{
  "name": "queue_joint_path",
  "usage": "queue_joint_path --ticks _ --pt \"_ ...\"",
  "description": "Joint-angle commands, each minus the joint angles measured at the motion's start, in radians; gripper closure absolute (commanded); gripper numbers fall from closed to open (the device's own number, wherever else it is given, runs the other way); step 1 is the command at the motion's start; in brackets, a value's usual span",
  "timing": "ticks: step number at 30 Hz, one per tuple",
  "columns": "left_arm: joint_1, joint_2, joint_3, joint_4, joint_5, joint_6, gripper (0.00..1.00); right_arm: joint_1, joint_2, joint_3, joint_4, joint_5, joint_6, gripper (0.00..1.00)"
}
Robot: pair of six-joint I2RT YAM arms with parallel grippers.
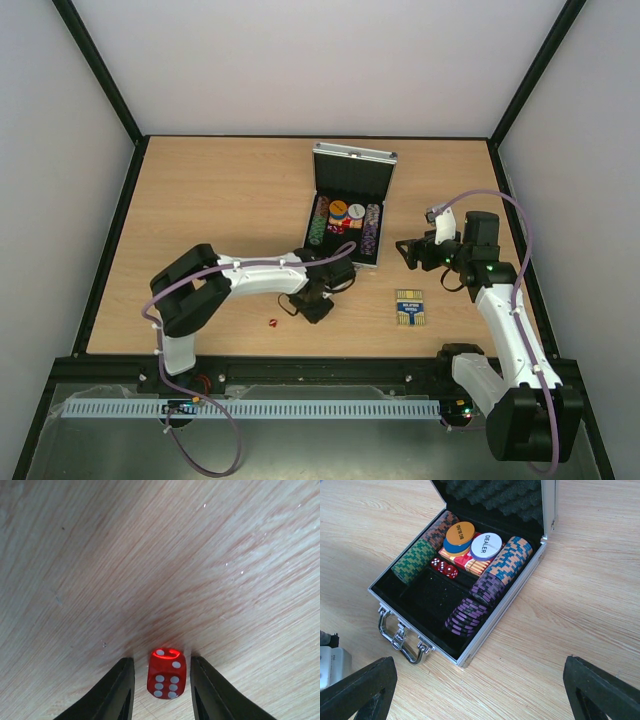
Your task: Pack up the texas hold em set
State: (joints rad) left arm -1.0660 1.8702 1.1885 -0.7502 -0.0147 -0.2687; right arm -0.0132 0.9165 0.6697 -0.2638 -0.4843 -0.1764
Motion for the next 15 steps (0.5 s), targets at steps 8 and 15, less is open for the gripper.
queue_joint_path --ticks 8,15 --pt "-0.006 0.026 0.067 -0.034 -0.015 0.007 0.74 -0.004 0.004 -0.011 -0.011 0.002 -0.014 0.08" --pt "-0.006 0.013 0.067 -0.061 -0.025 -0.02 0.74 -0.004 0.003 -0.01 -0.01 0.003 -0.014 0.08"
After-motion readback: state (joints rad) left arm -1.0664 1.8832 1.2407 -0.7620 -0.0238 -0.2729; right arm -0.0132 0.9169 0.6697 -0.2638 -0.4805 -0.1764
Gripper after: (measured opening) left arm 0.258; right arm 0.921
